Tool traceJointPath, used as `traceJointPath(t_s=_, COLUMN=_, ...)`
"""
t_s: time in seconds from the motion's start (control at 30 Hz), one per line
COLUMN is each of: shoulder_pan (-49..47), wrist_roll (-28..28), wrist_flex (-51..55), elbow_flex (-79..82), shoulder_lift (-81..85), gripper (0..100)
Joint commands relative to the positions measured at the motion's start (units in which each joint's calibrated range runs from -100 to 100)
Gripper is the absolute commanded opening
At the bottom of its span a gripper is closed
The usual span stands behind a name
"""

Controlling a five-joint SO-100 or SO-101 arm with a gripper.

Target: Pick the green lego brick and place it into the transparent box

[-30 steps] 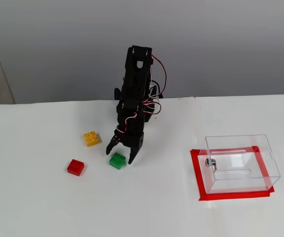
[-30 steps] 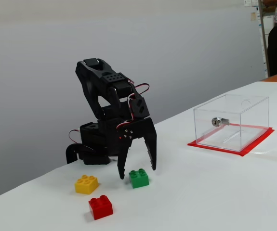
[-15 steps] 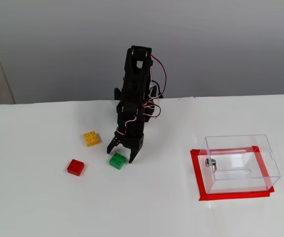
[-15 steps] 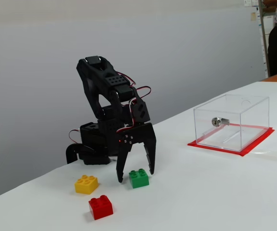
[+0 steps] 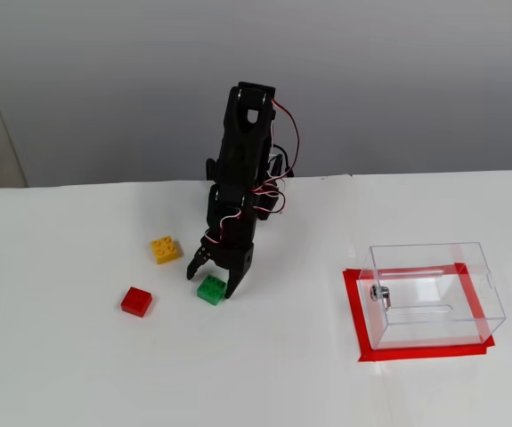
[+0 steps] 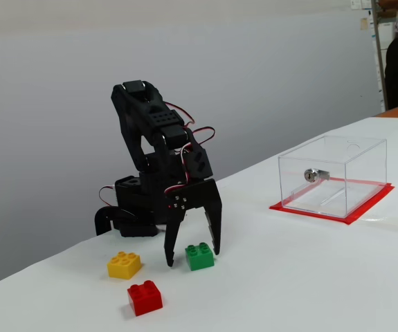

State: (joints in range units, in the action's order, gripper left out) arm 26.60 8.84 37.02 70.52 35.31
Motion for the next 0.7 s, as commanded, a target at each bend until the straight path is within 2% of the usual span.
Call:
traceJointPath(t_s=0.0, shoulder_pan=0.3, wrist_roll=-0.4, wrist_flex=-1.0, elbow_flex=0.1, shoulder_lift=0.4, gripper=33)
traceJointPath(t_s=0.07, shoulder_pan=0.2, wrist_roll=-0.4, wrist_flex=-1.1, elbow_flex=0.1, shoulder_lift=0.4, gripper=31)
traceJointPath(t_s=0.23, shoulder_pan=0.1, wrist_roll=-0.4, wrist_flex=-1.2, elbow_flex=0.1, shoulder_lift=0.4, gripper=15)
traceJointPath(t_s=0.67, shoulder_pan=0.4, wrist_roll=-0.4, wrist_flex=0.7, elbow_flex=-4.0, shoulder_lift=1.3, gripper=14)
